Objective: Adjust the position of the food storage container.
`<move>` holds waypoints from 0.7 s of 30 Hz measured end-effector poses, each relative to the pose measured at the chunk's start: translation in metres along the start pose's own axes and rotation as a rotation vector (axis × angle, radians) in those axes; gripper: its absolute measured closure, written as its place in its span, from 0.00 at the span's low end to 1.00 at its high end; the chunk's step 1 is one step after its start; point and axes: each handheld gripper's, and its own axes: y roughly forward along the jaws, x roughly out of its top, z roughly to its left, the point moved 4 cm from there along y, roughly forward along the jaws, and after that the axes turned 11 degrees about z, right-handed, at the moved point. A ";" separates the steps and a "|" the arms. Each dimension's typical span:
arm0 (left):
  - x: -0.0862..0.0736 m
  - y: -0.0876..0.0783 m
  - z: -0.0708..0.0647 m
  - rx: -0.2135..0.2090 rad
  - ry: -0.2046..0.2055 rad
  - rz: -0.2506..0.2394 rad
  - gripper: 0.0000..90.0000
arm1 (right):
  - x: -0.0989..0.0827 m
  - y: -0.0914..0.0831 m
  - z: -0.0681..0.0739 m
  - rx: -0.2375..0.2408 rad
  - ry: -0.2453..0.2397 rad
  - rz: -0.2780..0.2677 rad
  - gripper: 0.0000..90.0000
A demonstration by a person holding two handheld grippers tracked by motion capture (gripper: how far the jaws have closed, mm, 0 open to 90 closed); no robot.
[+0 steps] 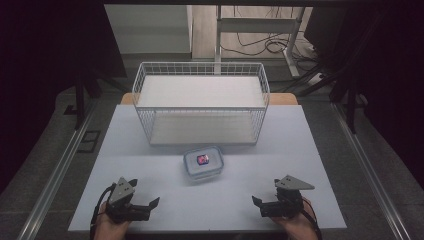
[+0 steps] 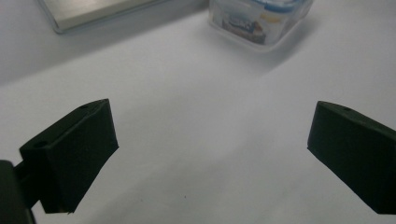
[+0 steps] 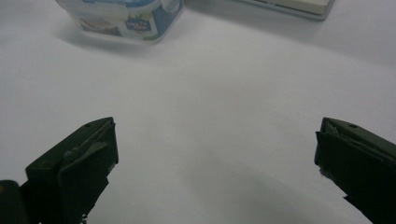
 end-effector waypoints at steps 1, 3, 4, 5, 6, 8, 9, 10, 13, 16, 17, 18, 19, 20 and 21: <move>0.000 0.000 0.000 0.000 0.000 0.000 0.01 | 0.000 0.001 0.000 0.006 -0.001 0.007 0.00; 0.001 0.001 -0.002 -0.008 0.005 0.010 0.01 | 0.000 0.001 0.000 0.006 0.001 0.015 0.00; 0.002 0.001 -0.004 -0.019 0.006 0.013 0.01 | 0.000 0.002 0.001 0.009 0.000 0.022 0.00; 0.002 0.001 -0.004 -0.019 0.006 0.013 0.01 | 0.000 0.002 0.001 0.009 0.000 0.022 0.00; 0.003 0.000 -0.004 -0.046 0.003 0.003 0.01 | 0.001 0.001 0.002 0.009 0.002 0.021 0.02; 0.004 -0.003 -0.004 -0.068 -0.007 -0.014 0.01 | 0.002 -0.001 0.002 0.009 0.007 0.016 0.04; 0.004 -0.003 -0.004 -0.068 -0.007 -0.014 0.02 | 0.002 -0.001 0.002 0.009 0.007 0.016 0.04; 0.005 -0.004 -0.003 -0.060 -0.010 -0.017 0.03 | 0.003 -0.003 0.001 0.006 0.015 0.009 0.07; 0.007 -0.004 -0.004 -0.050 -0.006 -0.013 0.05 | 0.004 -0.003 0.000 0.008 0.027 0.013 0.10; 0.009 -0.003 -0.005 -0.044 0.002 -0.010 0.09 | 0.006 -0.003 0.000 0.019 0.023 0.016 0.15; 0.010 -0.002 -0.005 -0.046 0.005 -0.008 0.09 | 0.006 -0.003 0.000 0.019 0.023 0.016 0.15; 0.012 -0.002 -0.006 -0.048 0.007 -0.008 0.10 | 0.009 -0.003 0.001 0.025 0.015 0.016 0.17; 0.013 -0.001 -0.007 -0.051 0.014 -0.003 0.10 | 0.009 -0.003 0.001 0.025 0.015 0.016 0.17; 0.015 0.001 -0.008 -0.051 0.024 0.003 0.11 | 0.012 -0.004 0.001 0.027 0.012 0.015 0.21; 0.015 0.001 -0.008 -0.051 0.024 0.003 0.11 | 0.014 -0.004 0.001 0.030 0.014 0.015 0.23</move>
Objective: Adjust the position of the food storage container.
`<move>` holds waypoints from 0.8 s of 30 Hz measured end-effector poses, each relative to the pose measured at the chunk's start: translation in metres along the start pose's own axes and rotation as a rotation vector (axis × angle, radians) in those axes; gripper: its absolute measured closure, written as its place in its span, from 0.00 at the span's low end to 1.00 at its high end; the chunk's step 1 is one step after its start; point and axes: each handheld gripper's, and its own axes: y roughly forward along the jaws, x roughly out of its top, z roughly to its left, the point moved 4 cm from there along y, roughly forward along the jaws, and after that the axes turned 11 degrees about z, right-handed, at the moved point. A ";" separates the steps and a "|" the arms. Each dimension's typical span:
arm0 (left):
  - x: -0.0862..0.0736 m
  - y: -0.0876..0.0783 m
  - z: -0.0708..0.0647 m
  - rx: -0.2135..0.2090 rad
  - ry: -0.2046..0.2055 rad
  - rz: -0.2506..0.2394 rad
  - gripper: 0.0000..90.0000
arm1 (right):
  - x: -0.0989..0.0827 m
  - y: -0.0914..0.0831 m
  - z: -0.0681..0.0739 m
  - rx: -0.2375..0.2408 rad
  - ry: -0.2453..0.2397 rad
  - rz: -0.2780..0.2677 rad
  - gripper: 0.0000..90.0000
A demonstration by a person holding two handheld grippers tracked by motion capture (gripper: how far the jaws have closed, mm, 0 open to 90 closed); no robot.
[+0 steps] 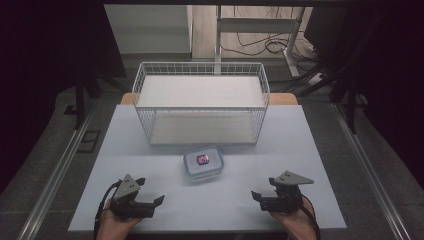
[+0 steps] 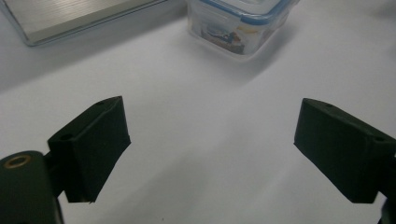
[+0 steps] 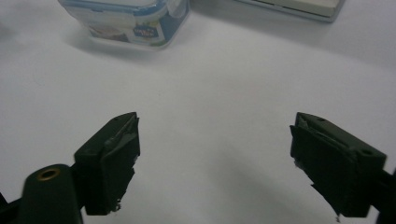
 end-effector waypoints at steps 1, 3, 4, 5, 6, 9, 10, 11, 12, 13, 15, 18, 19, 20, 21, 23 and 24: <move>0.002 0.001 0.000 -0.002 0.006 0.004 0.12 | 0.001 0.000 0.000 0.006 0.000 0.005 0.25; 0.004 0.002 0.000 -0.005 0.006 0.001 0.12 | 0.004 0.001 -0.001 0.015 0.006 0.014 0.27; 0.006 0.002 0.001 -0.009 0.006 -0.004 0.12 | 0.005 0.001 -0.001 0.016 0.001 0.018 0.29; 0.008 0.003 0.002 -0.008 0.003 -0.008 0.12 | 0.007 0.002 -0.001 0.014 -0.001 0.021 0.29; 0.008 0.003 0.002 -0.008 0.003 -0.008 0.12 | 0.008 0.003 -0.001 0.015 -0.004 0.021 0.30; 0.014 0.006 0.006 -0.027 -0.014 -0.019 0.12 | 0.013 0.003 0.001 0.024 -0.009 0.023 0.30; 0.014 0.006 0.006 -0.027 -0.014 -0.019 0.12 | 0.013 0.003 0.001 0.024 -0.009 0.023 0.30; 0.018 0.008 0.007 -0.037 -0.018 -0.022 0.12 | 0.017 0.004 0.002 0.022 -0.017 0.020 0.31; 0.018 0.008 0.007 -0.037 -0.018 -0.022 0.12 | 0.017 0.004 0.002 0.022 -0.017 0.020 0.31; 0.020 0.008 0.007 -0.042 -0.019 -0.025 0.12 | 0.021 0.005 0.003 0.026 -0.027 0.020 0.31; 0.025 0.010 0.007 -0.046 -0.018 -0.029 0.12 | 0.023 0.006 0.004 0.025 -0.033 0.018 0.32; 0.033 0.015 0.008 -0.032 0.002 -0.028 0.12 | 0.031 0.010 0.006 0.022 -0.044 0.019 0.34; 0.035 0.017 0.008 -0.032 0.005 -0.025 0.12 | 0.033 0.012 0.006 0.022 -0.046 0.020 0.35; 0.035 0.017 0.008 -0.032 0.005 -0.025 0.12 | 0.033 0.012 0.006 0.022 -0.046 0.020 0.35; 0.040 0.021 0.010 -0.031 0.006 -0.022 0.12 | 0.037 0.016 0.006 0.022 -0.048 0.027 0.36; 0.044 0.025 0.011 -0.028 0.014 -0.016 0.13 | 0.041 0.019 0.006 0.027 -0.048 0.022 0.36; 0.047 0.027 0.011 -0.026 0.020 -0.016 0.13 | 0.044 0.020 0.006 0.035 -0.042 0.017 0.36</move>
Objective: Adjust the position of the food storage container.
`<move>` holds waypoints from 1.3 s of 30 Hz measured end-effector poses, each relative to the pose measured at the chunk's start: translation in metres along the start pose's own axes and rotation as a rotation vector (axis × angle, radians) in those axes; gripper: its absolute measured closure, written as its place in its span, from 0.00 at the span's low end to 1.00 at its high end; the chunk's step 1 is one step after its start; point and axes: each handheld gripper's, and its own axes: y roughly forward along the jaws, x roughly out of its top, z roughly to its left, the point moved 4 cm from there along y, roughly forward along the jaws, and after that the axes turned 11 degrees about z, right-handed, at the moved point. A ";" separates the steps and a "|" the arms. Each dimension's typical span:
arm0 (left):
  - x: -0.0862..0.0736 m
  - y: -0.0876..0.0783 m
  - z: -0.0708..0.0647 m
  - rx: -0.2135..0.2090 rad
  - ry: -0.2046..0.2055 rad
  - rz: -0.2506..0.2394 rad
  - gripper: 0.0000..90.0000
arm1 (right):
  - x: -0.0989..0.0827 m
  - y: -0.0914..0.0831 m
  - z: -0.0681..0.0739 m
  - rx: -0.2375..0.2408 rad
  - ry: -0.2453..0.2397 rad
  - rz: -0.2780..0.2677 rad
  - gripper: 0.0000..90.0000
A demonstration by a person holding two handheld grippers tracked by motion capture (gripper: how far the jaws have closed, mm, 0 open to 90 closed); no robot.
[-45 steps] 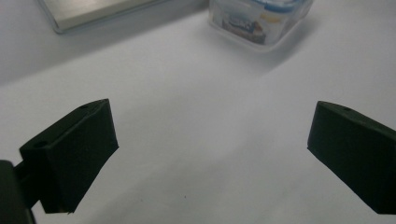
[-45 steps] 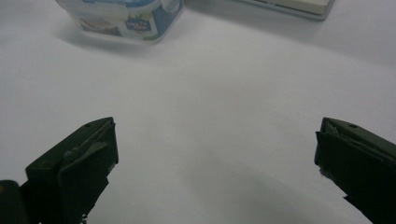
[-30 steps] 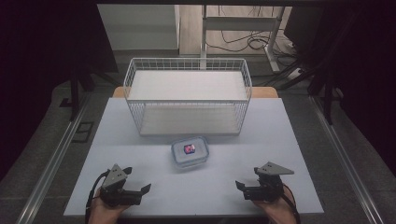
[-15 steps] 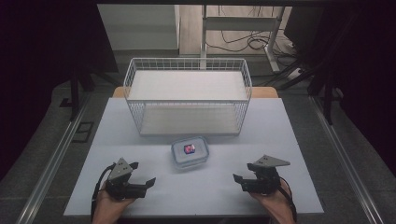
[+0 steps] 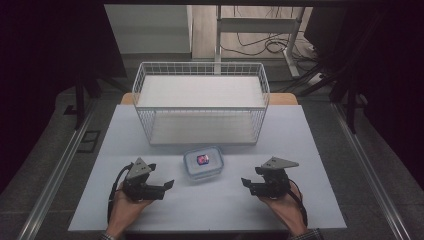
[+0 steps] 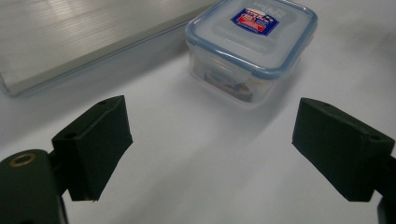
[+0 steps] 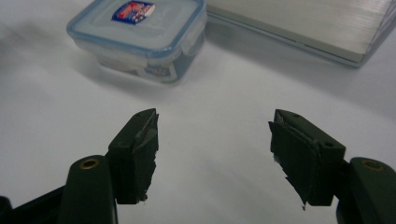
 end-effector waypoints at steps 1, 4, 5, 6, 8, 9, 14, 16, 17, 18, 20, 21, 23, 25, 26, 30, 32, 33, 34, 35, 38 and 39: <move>0.000 0.000 0.000 0.000 0.000 0.000 0.14 | 0.002 0.001 0.000 0.006 0.004 -0.005 0.36; 0.008 0.004 0.000 -0.001 0.014 -0.002 0.14 | 0.006 0.003 -0.001 0.012 0.005 -0.004 0.37; 0.010 0.005 0.000 -0.005 0.015 -0.005 0.15 | 0.008 0.004 -0.001 0.012 0.003 -0.002 0.37; 0.013 0.006 0.000 -0.005 0.014 -0.011 0.15 | 0.011 0.005 -0.001 0.016 0.002 -0.005 0.39; 0.017 0.007 0.001 -0.010 0.013 -0.022 0.18 | 0.015 0.008 0.000 0.028 -0.003 -0.013 0.43; 0.019 0.008 0.001 -0.008 0.012 -0.026 0.19 | 0.018 0.009 0.000 0.029 -0.009 -0.014 0.45; 0.029 0.013 0.005 -0.029 0.005 -0.041 0.37 | 0.033 0.018 0.002 0.051 -0.030 -0.025 0.59; 0.033 0.014 0.006 -0.025 0.007 -0.048 0.46 | 0.040 0.023 0.002 0.060 -0.041 -0.025 0.65; 0.037 0.017 0.007 -0.023 0.013 -0.048 0.50 | 0.047 0.028 0.003 0.077 -0.047 -0.022 0.72; 0.037 0.017 0.007 -0.023 0.013 -0.048 0.55 | 0.047 0.028 0.003 0.077 -0.047 -0.022 0.72; 0.041 0.022 0.010 -0.011 0.014 -0.046 0.66 | 0.057 0.037 0.004 0.078 -0.069 -0.026 0.83; 0.041 0.022 0.010 -0.011 0.014 -0.046 0.73 | 0.061 0.040 0.004 0.076 -0.072 -0.029 0.86; 0.044 0.026 0.013 -0.025 0.001 -0.043 0.86 | 0.067 0.045 0.004 0.080 -0.076 -0.028 0.93; 0.047 0.030 0.016 -0.042 -0.013 -0.047 0.92 | 0.069 0.048 0.003 0.077 -0.080 -0.029 0.97; 0.048 0.032 0.017 -0.043 -0.015 -0.050 1.00 | 0.075 0.053 0.002 0.066 -0.081 -0.025 0.99; 0.057 0.043 0.023 -0.047 -0.039 -0.039 1.00 | 0.085 0.063 -0.001 0.051 -0.080 -0.029 0.99; 0.058 0.047 0.024 -0.042 -0.042 -0.033 1.00 | 0.090 0.068 -0.004 0.037 -0.081 -0.033 0.99; 0.058 0.050 0.025 -0.039 -0.048 -0.028 1.00 | 0.092 0.071 -0.005 0.037 -0.080 -0.035 0.99; 0.059 0.053 0.025 -0.036 -0.046 -0.021 1.00 | 0.092 0.071 -0.005 0.037 -0.080 -0.035 0.99; 0.059 0.056 0.026 -0.029 -0.050 -0.017 1.00 | 0.095 0.078 -0.007 0.036 -0.079 -0.041 0.99; 0.058 0.064 0.029 -0.027 -0.058 0.006 1.00 | 0.098 0.087 -0.010 0.024 -0.083 -0.031 0.99; 0.059 0.068 0.032 -0.023 -0.076 0.007 1.00 | 0.099 0.090 -0.011 0.019 -0.084 -0.030 0.99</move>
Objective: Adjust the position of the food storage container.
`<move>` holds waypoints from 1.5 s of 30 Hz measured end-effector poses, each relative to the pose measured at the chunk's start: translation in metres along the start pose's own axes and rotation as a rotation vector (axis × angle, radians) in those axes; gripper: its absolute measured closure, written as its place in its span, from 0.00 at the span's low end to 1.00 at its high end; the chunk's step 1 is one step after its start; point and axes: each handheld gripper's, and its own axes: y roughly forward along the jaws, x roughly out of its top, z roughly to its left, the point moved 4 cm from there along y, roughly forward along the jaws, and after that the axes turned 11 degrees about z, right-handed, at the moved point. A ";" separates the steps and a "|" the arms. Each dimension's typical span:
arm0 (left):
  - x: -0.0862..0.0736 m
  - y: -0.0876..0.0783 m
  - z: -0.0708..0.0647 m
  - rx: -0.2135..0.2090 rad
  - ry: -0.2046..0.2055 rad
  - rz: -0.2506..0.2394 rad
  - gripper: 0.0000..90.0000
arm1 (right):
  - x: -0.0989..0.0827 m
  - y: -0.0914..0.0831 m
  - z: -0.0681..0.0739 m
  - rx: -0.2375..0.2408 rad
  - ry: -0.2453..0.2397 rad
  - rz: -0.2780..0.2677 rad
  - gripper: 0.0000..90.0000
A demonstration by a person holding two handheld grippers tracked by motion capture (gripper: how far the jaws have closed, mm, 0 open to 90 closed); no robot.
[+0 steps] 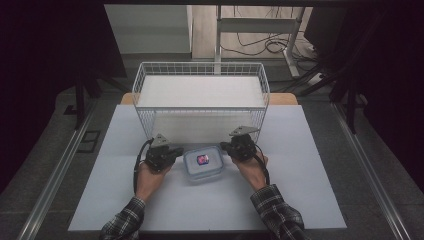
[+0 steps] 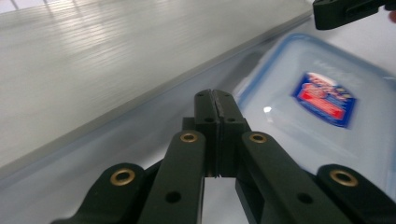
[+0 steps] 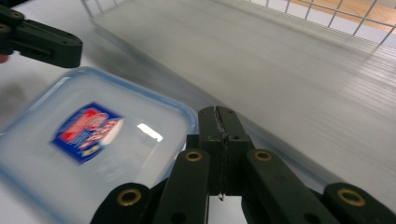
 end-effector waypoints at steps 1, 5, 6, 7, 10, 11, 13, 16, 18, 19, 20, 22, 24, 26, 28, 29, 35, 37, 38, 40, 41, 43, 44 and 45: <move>0.000 0.000 0.000 0.000 0.000 0.000 1.00 | 0.000 0.000 0.000 0.000 0.000 0.000 0.99; 0.003 0.004 0.000 -0.005 -0.029 -0.005 1.00 | 0.002 0.012 -0.006 -0.020 0.001 0.023 0.99; 0.003 0.006 -0.001 -0.004 -0.025 0.001 1.00 | 0.002 0.014 -0.007 -0.022 -0.007 0.021 0.99; 0.004 0.007 -0.001 0.004 -0.021 0.007 1.00 | 0.002 0.016 -0.008 -0.012 -0.008 0.024 0.99; 0.003 0.010 -0.003 0.007 -0.012 0.019 1.00 | 0.002 0.019 -0.011 0.015 0.001 0.022 0.99; 0.003 0.011 -0.004 0.008 -0.014 0.022 1.00 | 0.002 0.021 -0.011 0.026 0.002 0.025 0.99; 0.002 0.011 -0.005 0.009 -0.017 0.017 1.00 | 0.001 0.022 -0.010 0.035 -0.003 0.034 0.99; 0.002 0.010 -0.006 0.024 0.006 0.021 1.00 | -0.001 0.023 -0.007 0.052 0.000 0.036 0.99; 0.001 0.009 -0.007 0.028 0.004 0.024 1.00 | -0.002 0.022 -0.007 0.060 0.010 0.038 0.99; 0.001 0.009 -0.008 0.028 0.005 0.024 1.00 | -0.003 0.021 -0.006 0.073 0.026 0.035 0.99; 0.001 0.009 -0.009 0.024 0.006 0.022 1.00 | -0.004 0.019 -0.006 0.084 0.034 0.034 0.99; 0.000 0.009 -0.012 0.027 0.013 0.019 1.00 | -0.006 0.016 -0.004 0.077 0.036 0.035 0.99; 0.000 0.009 -0.014 0.020 0.019 0.020 1.00 | -0.009 0.013 -0.002 0.074 0.051 0.043 0.99; -0.001 0.010 -0.017 0.016 0.019 0.015 1.00 | -0.011 0.010 -0.001 0.076 0.051 0.045 0.99; -0.002 0.009 -0.020 0.012 0.019 0.019 1.00 | -0.014 0.007 0.001 0.074 0.055 0.048 0.99; -0.002 0.009 -0.021 0.010 0.018 0.019 1.00 | -0.016 0.006 0.002 0.078 0.053 0.050 0.99; -0.004 0.008 -0.028 -0.007 0.039 0.024 1.00 | -0.025 -0.002 0.007 0.080 0.056 0.047 0.99; -0.005 0.006 -0.029 -0.009 0.052 0.033 1.00 | -0.027 -0.004 0.009 0.083 0.059 0.051 0.99; -0.006 0.006 -0.031 -0.012 0.059 0.035 1.00 | -0.028 -0.005 0.009 0.083 0.056 0.052 0.99; -0.008 0.004 -0.033 -0.017 0.069 0.038 1.00 | -0.031 -0.008 0.011 0.087 0.053 0.057 0.99; -0.009 0.003 -0.035 -0.016 0.077 0.039 1.00 | -0.033 -0.010 0.014 0.088 0.047 0.058 0.99; -0.011 0.002 -0.037 -0.019 0.084 0.041 1.00 | -0.036 -0.013 0.017 0.092 0.046 0.061 0.99; -0.013 0.001 -0.039 -0.022 0.085 0.041 1.00 | -0.037 -0.013 0.018 0.094 0.047 0.062 0.99; -0.014 0.000 -0.040 -0.025 0.086 0.042 1.00 | -0.039 -0.015 0.020 0.096 0.046 0.064 0.99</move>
